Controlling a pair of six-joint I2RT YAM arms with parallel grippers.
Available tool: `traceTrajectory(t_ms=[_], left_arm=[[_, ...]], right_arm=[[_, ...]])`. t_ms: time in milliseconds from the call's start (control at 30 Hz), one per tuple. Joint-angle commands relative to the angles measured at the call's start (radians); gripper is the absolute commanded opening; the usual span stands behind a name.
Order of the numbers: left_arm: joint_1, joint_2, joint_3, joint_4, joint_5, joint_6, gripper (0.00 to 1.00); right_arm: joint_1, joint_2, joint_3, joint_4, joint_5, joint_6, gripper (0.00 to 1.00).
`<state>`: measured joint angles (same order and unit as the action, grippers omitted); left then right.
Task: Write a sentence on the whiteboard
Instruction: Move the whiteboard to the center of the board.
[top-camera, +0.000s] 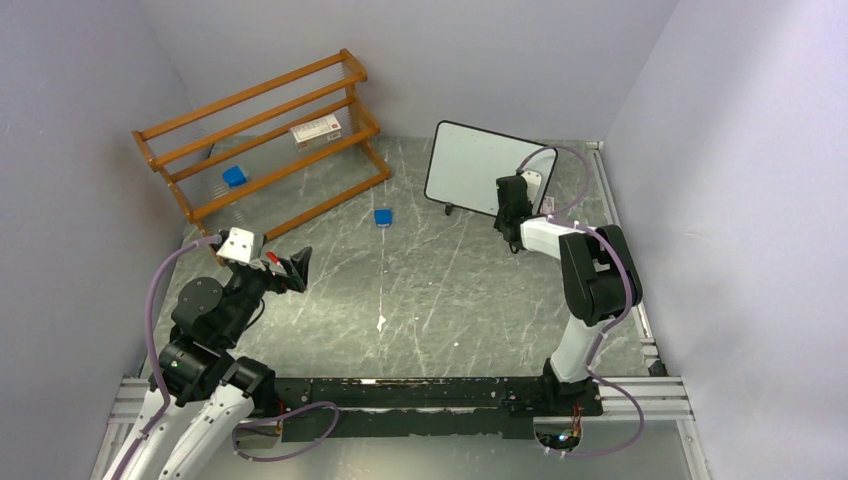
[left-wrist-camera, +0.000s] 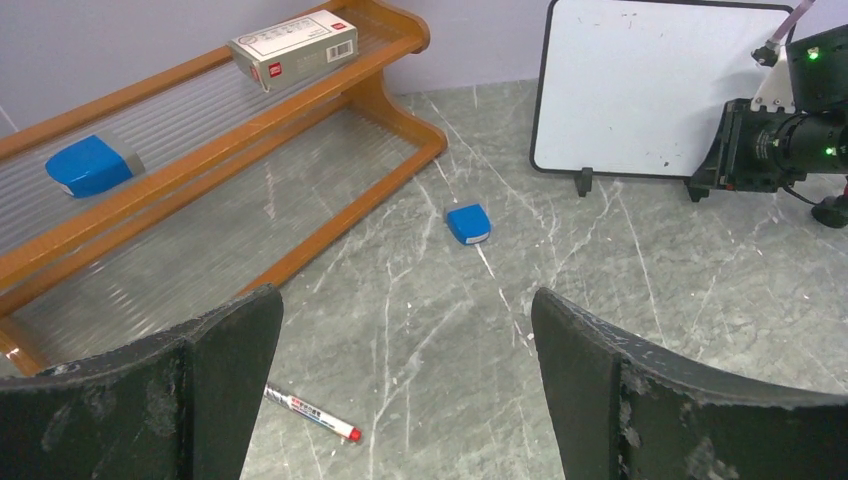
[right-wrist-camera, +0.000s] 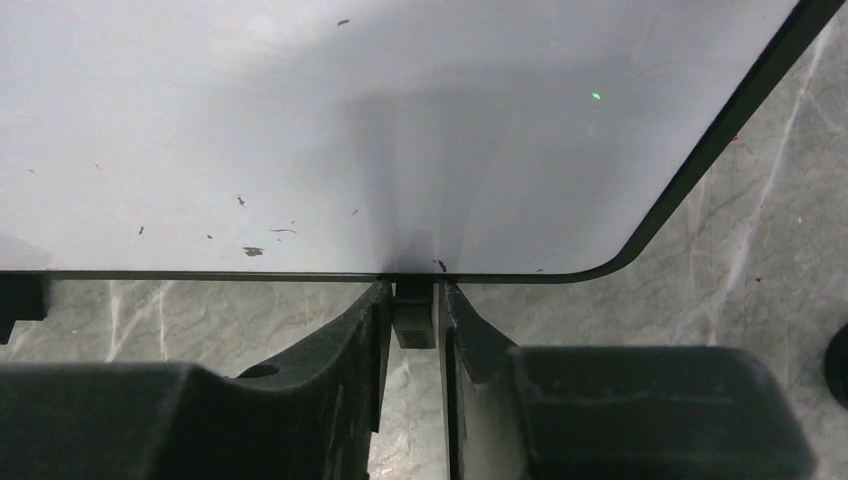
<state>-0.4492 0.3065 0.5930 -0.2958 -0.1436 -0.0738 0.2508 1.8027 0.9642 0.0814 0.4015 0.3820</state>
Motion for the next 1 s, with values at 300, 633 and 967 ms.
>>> traceTrajectory(t_ms=[300,633,967], left_arm=[[-0.005,-0.003,-0.01,0.043,0.033,0.016,0.98],[-0.005,-0.021,-0.008,0.038,0.023,0.014,0.98],[-0.005,-0.041,-0.005,0.029,0.02,0.011,0.98]], right_arm=[[-0.011,-0.019,-0.018,-0.032,-0.088,-0.039,0.0],[0.105,-0.146,-0.139,-0.062,-0.112,-0.076,0.0],[0.227,-0.32,-0.279,-0.111,-0.163,-0.042,0.0]])
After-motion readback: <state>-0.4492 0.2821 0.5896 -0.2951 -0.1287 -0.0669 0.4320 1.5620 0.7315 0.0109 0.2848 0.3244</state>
